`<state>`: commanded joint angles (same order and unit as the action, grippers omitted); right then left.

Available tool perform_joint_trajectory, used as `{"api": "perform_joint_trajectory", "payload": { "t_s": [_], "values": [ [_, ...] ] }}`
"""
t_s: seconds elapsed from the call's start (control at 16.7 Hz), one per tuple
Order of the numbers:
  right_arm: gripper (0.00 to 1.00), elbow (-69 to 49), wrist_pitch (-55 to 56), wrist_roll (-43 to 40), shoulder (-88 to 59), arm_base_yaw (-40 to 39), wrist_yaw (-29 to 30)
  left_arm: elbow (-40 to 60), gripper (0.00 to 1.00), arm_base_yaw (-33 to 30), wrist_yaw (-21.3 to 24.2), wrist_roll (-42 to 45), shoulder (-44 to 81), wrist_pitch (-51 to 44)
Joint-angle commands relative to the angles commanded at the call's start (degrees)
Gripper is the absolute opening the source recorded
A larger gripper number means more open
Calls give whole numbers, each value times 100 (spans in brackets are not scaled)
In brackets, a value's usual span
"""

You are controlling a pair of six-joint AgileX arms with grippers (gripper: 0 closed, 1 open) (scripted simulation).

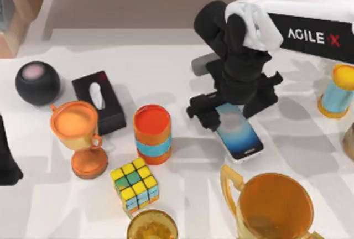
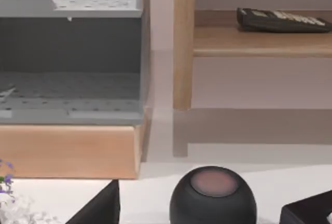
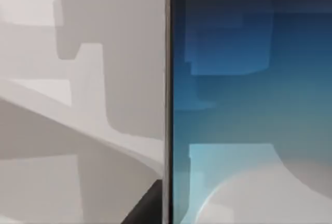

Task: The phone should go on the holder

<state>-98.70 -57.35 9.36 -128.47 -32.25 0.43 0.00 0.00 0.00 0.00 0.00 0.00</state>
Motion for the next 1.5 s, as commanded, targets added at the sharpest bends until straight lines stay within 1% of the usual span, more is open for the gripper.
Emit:
{"api": "perform_joint_trajectory", "payload": {
  "t_s": [0.12,0.3,0.6,0.96,1.5],
  "values": [
    [0,-96,95,-25,203,143,-32,0,100,0,0,0,0,0],
    [0,-51,418,-104,672,570,-139,0,100,0,0,0,0,0],
    [0,481,1274,-324,1739,1674,-431,0,100,0,0,0,0,0],
    [0,1720,2551,-696,3269,3363,-885,0,100,0,0,0,0,0],
    [0,4217,4377,-1341,5431,5920,-1557,0,100,0,0,0,0,0]
  ]
}}
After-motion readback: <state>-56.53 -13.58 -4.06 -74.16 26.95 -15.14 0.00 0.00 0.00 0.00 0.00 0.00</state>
